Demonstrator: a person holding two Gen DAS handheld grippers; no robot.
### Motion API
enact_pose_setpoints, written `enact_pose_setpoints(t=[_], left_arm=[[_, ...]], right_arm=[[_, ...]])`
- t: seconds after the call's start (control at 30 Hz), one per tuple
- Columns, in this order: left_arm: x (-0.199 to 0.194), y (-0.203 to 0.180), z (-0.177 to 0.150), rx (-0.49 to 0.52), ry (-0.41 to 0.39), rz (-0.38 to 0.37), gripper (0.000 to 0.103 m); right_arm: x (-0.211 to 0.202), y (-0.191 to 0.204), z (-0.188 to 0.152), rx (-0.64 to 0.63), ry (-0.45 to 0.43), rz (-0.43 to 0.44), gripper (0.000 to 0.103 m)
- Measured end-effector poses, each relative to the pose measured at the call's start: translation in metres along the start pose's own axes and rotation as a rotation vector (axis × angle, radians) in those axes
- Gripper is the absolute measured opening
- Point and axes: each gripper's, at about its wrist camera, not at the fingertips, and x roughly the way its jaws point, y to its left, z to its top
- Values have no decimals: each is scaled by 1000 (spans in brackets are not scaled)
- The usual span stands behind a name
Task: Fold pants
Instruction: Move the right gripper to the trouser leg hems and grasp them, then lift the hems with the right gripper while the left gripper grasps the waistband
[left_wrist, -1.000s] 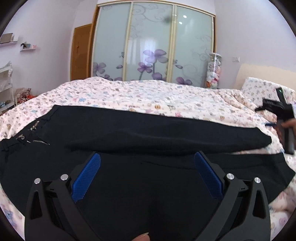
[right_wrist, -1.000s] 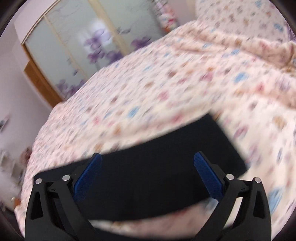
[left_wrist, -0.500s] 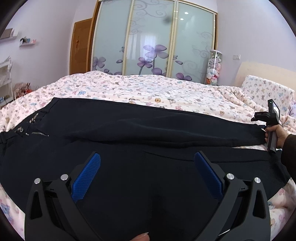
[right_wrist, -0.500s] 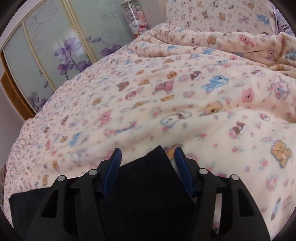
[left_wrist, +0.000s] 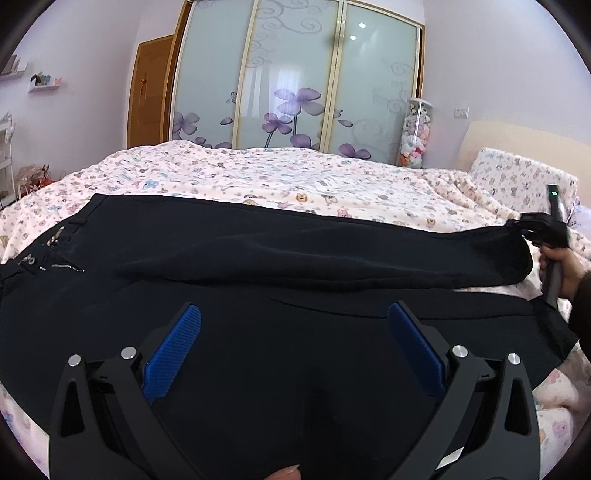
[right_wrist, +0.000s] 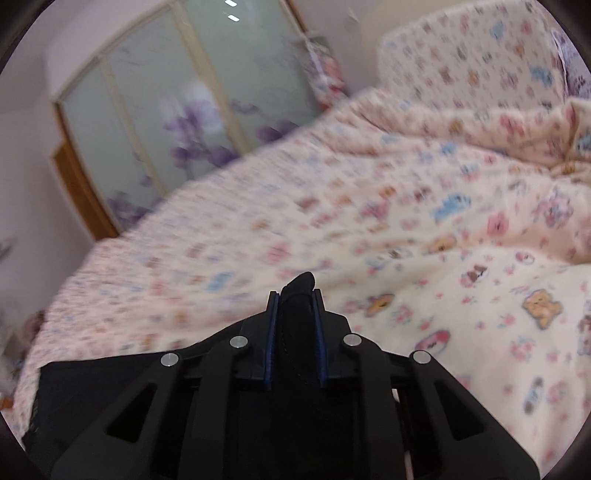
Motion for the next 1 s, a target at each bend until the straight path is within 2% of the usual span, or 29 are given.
enact_pose_setpoints(t=[0.13,0.2,0.3,0.37,0.5,0.57,0.63,0.67,0.7,0.73,0.77,0.87,0.97,1.0], left_arm=[[-3,5,2,-32,-16,-29,101],[-4,6,2,-38,-19,-27,101],[-8,8,2,-47,-35,-19,101],[-11,9,3,-56,-51,-16,101],[-15,15,5,-85,-80,-10,101],[-15,17,5,-98,-74,-12,101],[-14,18,6,-108,-67,-17,101],[-13,19,6,-116,-61,-15,101],[-12,20,7,-119,-56,-13,101],[-11,20,8,-119,-46,-9,101],[-10,20,9,-117,-41,-1,101],[-7,19,10,-101,-17,5,101],[-7,17,9,-99,-12,10,101],[-8,16,9,-101,-20,27,101]], right_arm=[[-75,14,-18,-59,-54,133,17],[-119,16,-42,-73,-61,183,16],[-164,11,-79,-75,-38,188,16],[-181,1,-110,-59,10,148,16],[-179,-7,-150,-80,144,24,16],[-174,2,-157,-129,209,-41,17],[-175,9,-157,-158,236,-74,18],[-177,11,-156,-165,250,-92,27],[-179,14,-154,-164,269,-108,41],[-184,15,-155,-154,275,-113,48],[-191,16,-153,-132,268,-103,53],[-207,27,-150,-29,244,-36,53],[-201,44,-159,166,286,119,53],[-196,50,-163,211,298,146,52]])
